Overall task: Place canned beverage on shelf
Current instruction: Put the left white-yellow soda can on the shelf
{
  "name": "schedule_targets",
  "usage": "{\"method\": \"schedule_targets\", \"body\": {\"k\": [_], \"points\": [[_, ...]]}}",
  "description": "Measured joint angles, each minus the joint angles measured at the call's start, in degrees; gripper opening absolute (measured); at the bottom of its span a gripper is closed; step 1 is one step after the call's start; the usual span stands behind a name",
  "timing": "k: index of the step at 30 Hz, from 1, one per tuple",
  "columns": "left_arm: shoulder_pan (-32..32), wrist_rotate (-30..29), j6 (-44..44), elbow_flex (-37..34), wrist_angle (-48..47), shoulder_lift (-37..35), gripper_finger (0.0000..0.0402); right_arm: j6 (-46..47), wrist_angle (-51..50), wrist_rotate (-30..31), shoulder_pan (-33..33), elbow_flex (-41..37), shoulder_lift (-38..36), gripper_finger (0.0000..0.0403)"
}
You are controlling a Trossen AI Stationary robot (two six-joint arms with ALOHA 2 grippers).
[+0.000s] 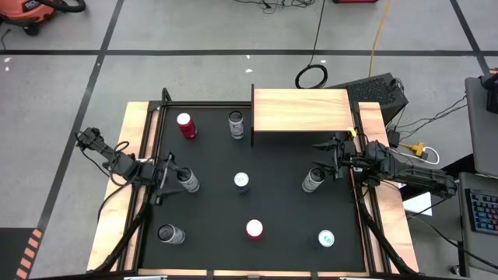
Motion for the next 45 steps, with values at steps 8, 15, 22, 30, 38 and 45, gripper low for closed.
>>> {"method": "schedule_targets", "body": {"k": [8, 15, 22, 30, 38, 45], "points": [[0.0, 1.9, 7.6, 0.0, 0.0, 0.0, 0.0295, 1.4, -0.6, -0.3, 0.0, 0.0, 0.0, 0.027], [0.0, 1.9, 7.6, 0.0, 0.0, 0.0, 0.0295, 1.5, -0.4, -0.4, 0.0, 0.0, 0.0, 0.027], [0.0, 2.0, 7.6, 0.0, 0.0, 0.0, 0.0295, 3.2, -0.4, -0.4, 0.0, 0.0, 0.0, 0.027], [0.0, 2.0, 7.4, 0.0, -0.3, 0.0, 0.0295, 3.2, -0.4, -0.4, 0.0, 0.0, 0.0, 0.027], [0.0, 0.3, 7.4, 0.0, 0.0, 0.0, 0.0295, 3.3, -0.4, 1.3, 0.0, 0.0, 0.0, 0.027], [0.0, -7.1, 1.9, 0.0, -1.1, 0.0, 0.0295, 3.3, -0.4, 1.3, 0.0, 0.0, 0.0, 0.027]]}}
